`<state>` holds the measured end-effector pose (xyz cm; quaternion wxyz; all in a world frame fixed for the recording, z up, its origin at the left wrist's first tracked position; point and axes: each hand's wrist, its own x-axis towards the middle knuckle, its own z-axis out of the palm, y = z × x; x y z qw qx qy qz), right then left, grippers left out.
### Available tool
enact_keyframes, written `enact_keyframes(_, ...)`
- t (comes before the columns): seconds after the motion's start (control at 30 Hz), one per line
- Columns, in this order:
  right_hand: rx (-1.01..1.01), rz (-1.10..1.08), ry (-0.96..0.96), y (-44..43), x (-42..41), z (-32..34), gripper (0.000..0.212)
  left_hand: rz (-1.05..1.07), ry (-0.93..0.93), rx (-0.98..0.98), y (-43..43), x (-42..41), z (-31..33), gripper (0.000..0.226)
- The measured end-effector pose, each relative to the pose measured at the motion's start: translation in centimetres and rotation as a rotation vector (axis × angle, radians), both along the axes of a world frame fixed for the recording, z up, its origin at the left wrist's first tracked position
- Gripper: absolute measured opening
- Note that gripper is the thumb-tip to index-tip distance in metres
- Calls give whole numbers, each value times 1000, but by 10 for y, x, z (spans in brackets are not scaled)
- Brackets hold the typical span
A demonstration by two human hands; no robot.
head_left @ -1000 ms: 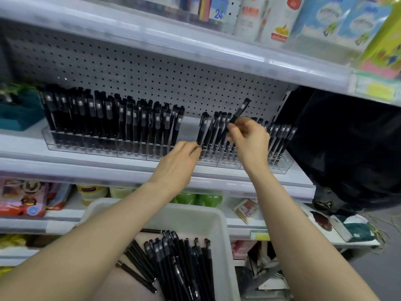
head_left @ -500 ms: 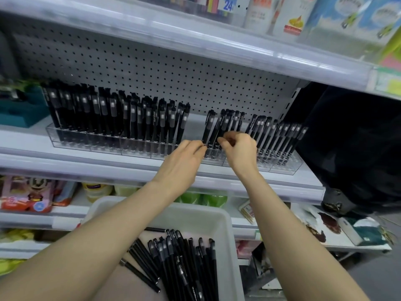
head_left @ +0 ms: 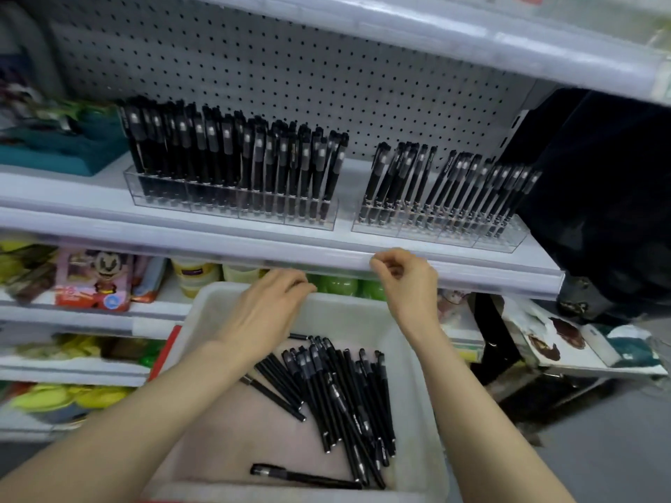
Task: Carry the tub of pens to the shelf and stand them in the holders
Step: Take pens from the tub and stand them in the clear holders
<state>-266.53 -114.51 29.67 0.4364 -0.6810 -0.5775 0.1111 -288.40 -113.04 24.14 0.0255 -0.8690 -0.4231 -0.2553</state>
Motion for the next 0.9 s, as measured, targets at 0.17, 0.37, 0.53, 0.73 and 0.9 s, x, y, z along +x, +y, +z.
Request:
enact_keyframes(0.17, -239, 85, -4, -32, -25, -55, 5, 17, 73, -67, -12, -20, -34, 49)
enact_keyframes(0.37, -519, 193, -158, -49, -44, -83, 21, 16, 97, -59, -19, -14, -37, 55)
enact_keyframes(0.53, -587, 265, -373, -48, -51, -91, 36, 20, 82, 12, -21, -11, -32, 66)
enact_keyframes(0.73, -613, 307, -344, -45, -50, -89, 28, 65, 121, 27, -14, -13, -34, 71)
enact_keyframes(0.9, -679, 356, -260, -45, -50, -86, 15, 66, 142, 5, -14, -12, -34, 78)
